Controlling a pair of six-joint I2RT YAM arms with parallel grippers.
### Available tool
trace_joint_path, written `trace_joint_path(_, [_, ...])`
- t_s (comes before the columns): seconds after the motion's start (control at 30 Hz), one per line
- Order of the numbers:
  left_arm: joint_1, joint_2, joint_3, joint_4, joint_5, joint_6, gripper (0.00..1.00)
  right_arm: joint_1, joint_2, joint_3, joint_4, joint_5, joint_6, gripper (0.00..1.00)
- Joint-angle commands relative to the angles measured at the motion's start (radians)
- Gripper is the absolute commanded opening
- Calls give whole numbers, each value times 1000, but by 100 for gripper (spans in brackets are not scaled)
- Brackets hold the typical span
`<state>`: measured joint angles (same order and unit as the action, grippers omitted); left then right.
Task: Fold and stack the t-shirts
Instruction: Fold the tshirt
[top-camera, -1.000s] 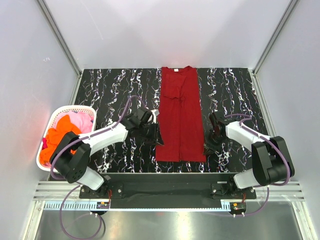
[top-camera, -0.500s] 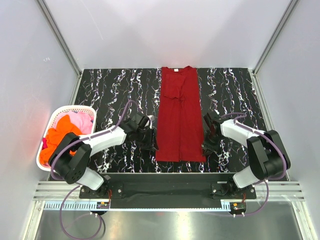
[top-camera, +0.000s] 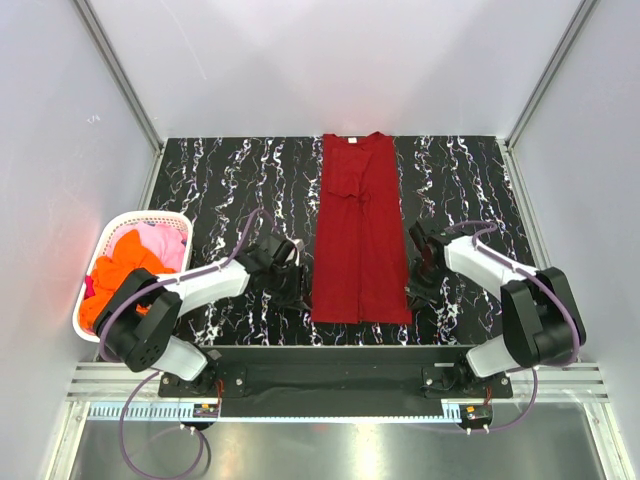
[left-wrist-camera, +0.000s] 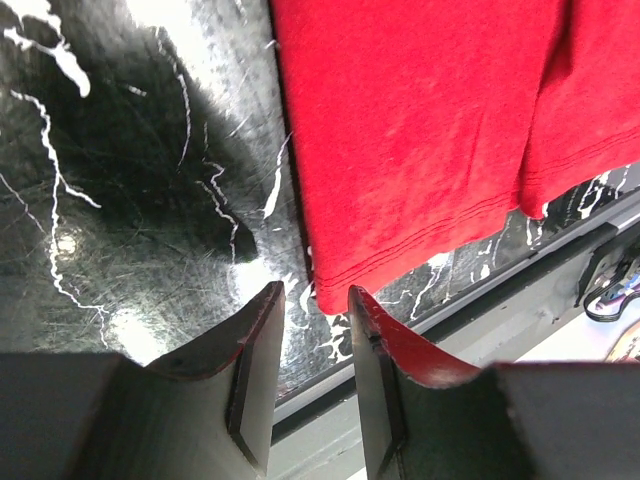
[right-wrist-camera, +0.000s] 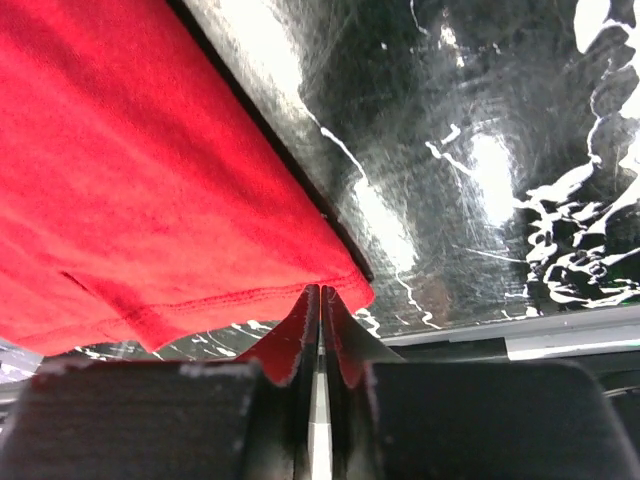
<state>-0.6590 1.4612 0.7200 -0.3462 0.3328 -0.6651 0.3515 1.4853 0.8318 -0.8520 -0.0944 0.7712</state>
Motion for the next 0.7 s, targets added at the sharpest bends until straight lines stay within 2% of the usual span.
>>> trace_joint_path(0.0, [-10, -33, -19, 41, 8, -14, 36, 7, -52, -25, -45, 9, -3, 7])
trace_joint_path(0.27, [-36, -15, -28, 59, -5, -42, 34, 9, -86, -125, 54, -59, 34, 4])
trace_joint_path(0.67, [-42, -38, -50, 67, -38, -45, 34, 24, -26, -85, 8, -4, -1, 5])
